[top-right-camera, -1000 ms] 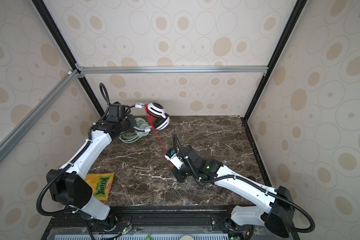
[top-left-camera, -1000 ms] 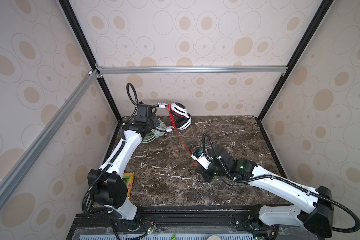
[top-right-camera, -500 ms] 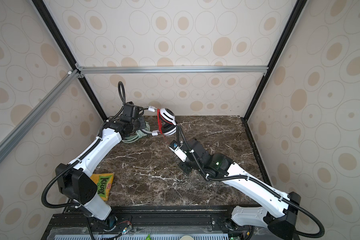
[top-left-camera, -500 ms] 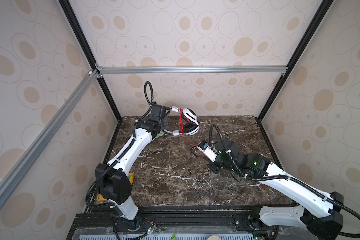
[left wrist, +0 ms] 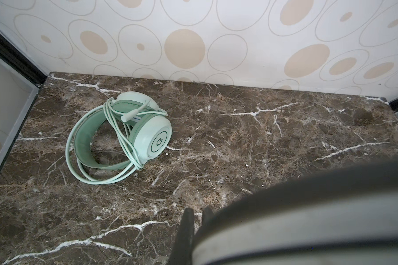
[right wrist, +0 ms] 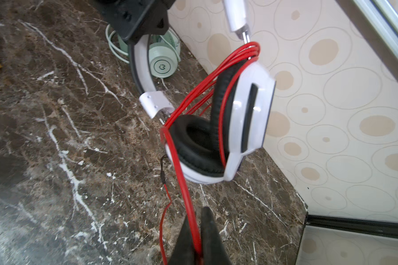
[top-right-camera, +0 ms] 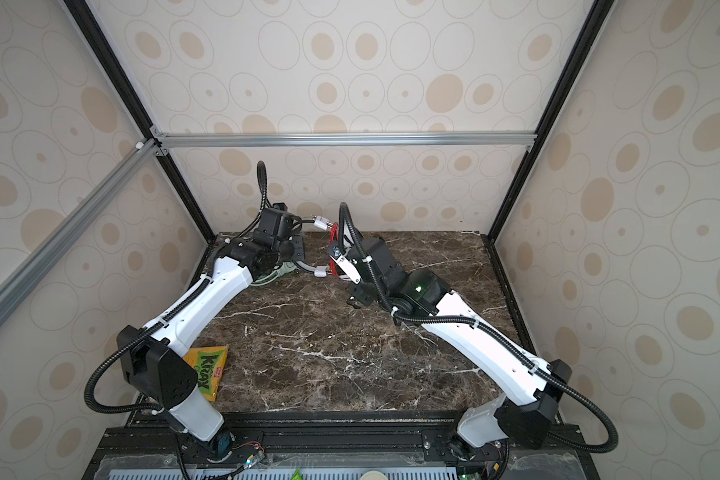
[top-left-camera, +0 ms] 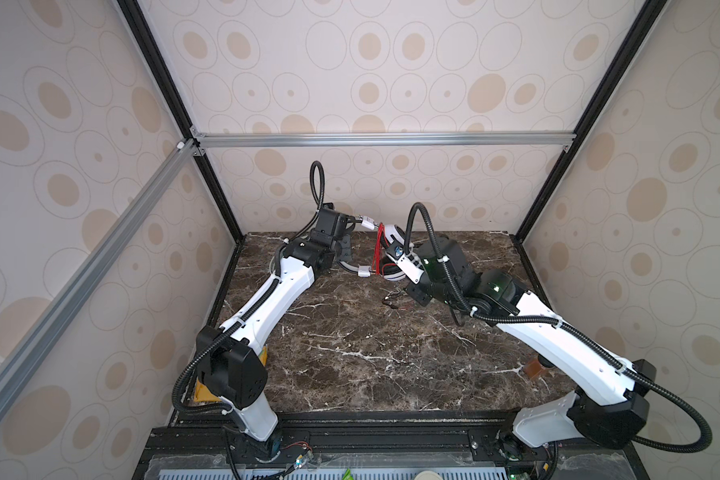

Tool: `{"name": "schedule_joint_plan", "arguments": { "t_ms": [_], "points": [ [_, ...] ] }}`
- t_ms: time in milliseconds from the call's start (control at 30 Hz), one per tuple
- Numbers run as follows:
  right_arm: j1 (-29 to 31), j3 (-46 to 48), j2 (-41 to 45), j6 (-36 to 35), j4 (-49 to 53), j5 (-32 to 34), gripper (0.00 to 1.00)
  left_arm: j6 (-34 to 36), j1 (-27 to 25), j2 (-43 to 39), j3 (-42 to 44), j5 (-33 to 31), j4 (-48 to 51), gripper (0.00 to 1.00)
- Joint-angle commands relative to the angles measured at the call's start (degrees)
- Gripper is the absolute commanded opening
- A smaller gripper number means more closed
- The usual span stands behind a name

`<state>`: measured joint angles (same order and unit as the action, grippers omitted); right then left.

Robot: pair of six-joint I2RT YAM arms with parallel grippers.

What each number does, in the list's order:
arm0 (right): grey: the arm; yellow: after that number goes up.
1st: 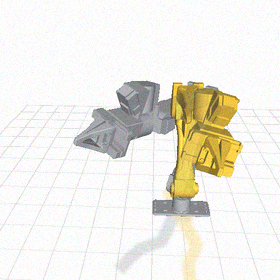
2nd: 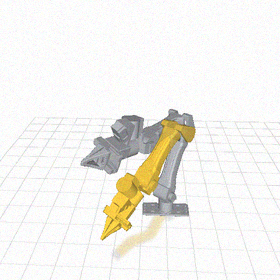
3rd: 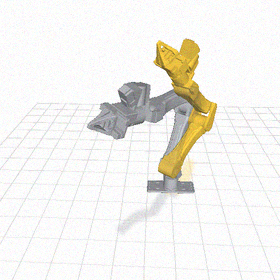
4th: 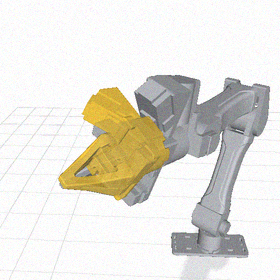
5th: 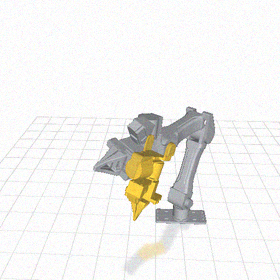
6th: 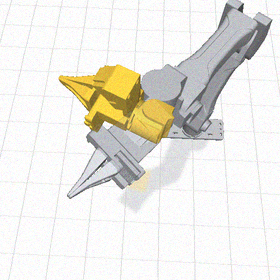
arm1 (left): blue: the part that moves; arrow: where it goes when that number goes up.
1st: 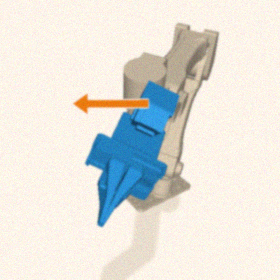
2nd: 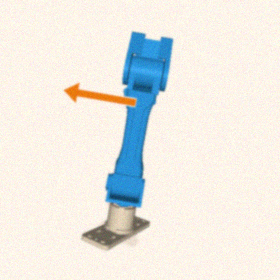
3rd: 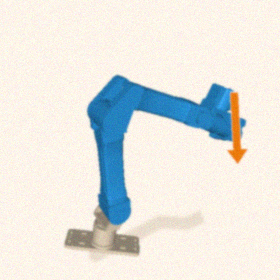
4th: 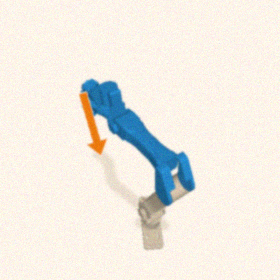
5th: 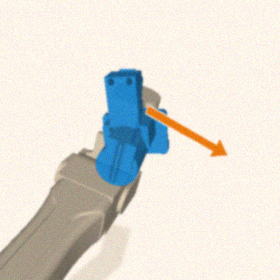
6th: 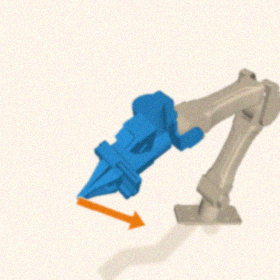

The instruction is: Wrap the headphones

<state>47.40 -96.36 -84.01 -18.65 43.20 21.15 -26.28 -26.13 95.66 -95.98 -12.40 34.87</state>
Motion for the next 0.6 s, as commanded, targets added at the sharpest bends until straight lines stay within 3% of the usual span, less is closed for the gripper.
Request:
{"name": "schedule_joint_plan", "arguments": {
  "t_ms": [0,67,133,267,567],
  "points": [
    [-2.49,-6.33,-4.08,-2.0,0.97,-0.27,0.09,0.09,-0.5,-3.72,-1.1,1.42,-5.19,0.0],
    [-3.9,-10.33,-6.43,-1.51,1.51,-1.13,0.14,0.35,-0.86,-4.06,-1.05,1.26,-5.34,0.0],
    [-4.52,-14.13,-8.32,-1.31,2.45,-1.43,0.26,0.44,-0.95,-4.12,-0.97,1.24,-5.33,0.0],
    [-4.86,-20.63,-11.29,-1.25,4.72,-2.14,0.33,0.34,-1.19,-4.07,-1.06,1.39,-5.24,0.0],
    [-5.04,-30.53,-15.92,-0.74,8.78,-4.07,0.33,0.53,-1.42,-4.6,-0.9,0.51,-5.43,0.0]
  ]
}}
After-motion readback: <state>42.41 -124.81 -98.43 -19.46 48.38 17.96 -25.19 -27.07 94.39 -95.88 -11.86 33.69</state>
